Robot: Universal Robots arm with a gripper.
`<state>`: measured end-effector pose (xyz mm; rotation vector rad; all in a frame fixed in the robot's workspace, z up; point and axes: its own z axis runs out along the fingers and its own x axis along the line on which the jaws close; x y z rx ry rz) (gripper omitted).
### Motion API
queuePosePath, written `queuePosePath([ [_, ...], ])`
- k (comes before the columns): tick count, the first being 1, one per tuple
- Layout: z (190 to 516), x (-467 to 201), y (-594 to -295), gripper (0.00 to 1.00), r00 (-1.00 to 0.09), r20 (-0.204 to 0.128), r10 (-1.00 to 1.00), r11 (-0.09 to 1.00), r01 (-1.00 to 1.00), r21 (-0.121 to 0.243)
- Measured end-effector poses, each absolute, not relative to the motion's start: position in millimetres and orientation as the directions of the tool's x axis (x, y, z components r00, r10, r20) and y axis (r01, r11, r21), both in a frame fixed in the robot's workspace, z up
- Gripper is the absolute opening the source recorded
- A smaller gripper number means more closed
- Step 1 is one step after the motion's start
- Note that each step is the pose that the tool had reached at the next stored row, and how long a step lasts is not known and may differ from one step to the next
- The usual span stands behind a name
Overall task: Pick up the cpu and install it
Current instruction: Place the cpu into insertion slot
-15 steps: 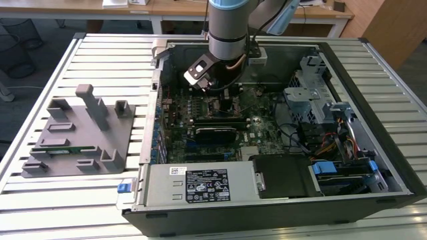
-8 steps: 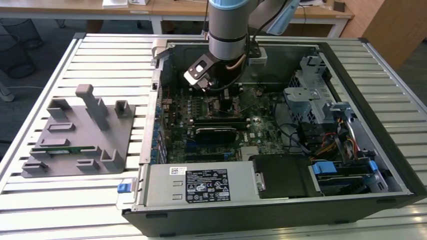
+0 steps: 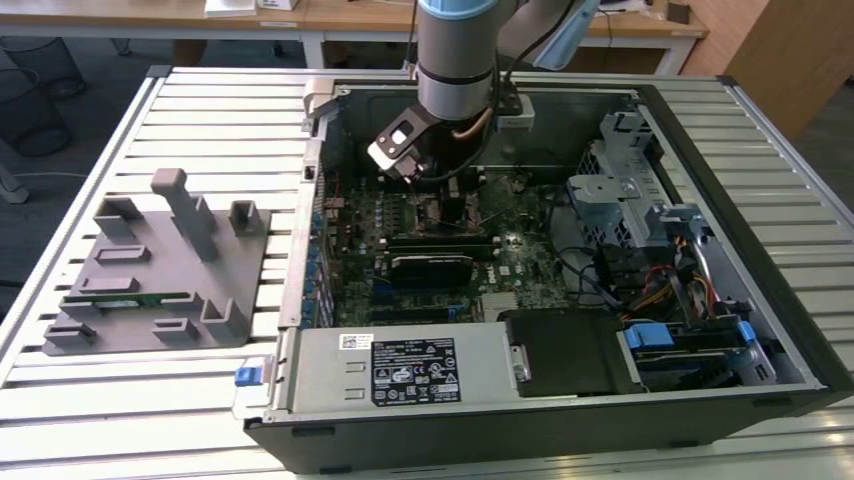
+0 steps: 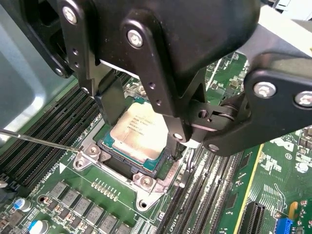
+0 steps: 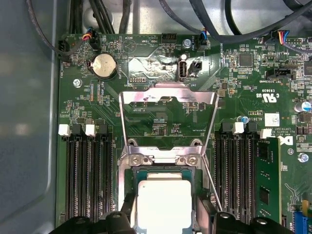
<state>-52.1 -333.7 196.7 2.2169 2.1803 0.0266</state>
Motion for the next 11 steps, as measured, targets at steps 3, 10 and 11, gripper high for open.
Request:
queuePosePath([
  [3, 199.0, -52.1, -333.6, 0.6, 0.017, -0.01, 1.0, -0.016, 0.999, 0.034],
  [10, 209.2, -51.9, -333.6, 0.4, 0.017, -0.01, 1.0, -0.016, 1.0, 0.025],
  [11, 210.2, -51.6, -333.7, 0.35, 0.017, -0.01, 1.0, -0.016, 1.0, 0.023],
])
